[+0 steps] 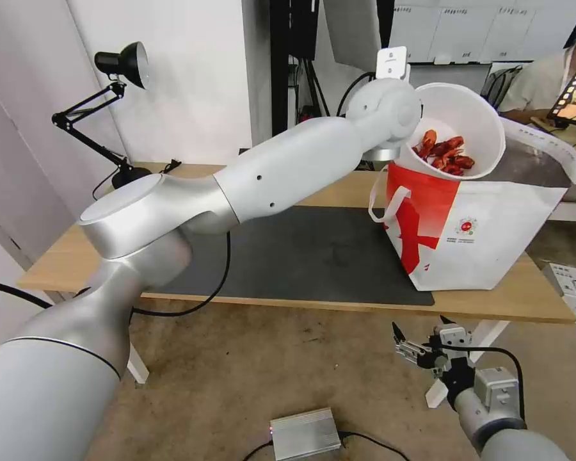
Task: Pick up the trash from the table and place it into the takeout bag.
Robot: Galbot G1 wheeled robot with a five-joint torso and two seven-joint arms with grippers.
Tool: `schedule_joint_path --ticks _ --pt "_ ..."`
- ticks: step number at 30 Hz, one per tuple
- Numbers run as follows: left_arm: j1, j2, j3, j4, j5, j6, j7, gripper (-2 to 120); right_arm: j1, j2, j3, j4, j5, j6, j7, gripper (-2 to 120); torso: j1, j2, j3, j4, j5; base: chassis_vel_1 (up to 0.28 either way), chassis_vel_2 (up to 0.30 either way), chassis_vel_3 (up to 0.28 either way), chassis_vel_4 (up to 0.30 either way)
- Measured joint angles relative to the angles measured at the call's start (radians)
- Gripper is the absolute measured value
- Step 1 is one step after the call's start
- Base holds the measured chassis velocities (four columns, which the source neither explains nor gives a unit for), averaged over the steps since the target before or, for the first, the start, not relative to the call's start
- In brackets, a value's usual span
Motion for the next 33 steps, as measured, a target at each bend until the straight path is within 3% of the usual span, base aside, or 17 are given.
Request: schedule_joint_path --ticks 21,33 --pt "0.011 0.000 0.022 -0.022 0.068 -0.019 0.027 1 0.000 0.000 0.000 0.000 0.000 0.000 0.000 100 0.000 0.000 0.000 0.0000 0.0000 0.000 0.000 0.000 0.000" --pt "0.002 0.000 0.021 -0.039 0.053 -0.018 0.027 40 0.000 0.000 0.000 0.000 0.000 0.000 0.000 100 0.000 0.000 0.000 0.0000 0.0000 0.000 0.000 0.000 0.000"
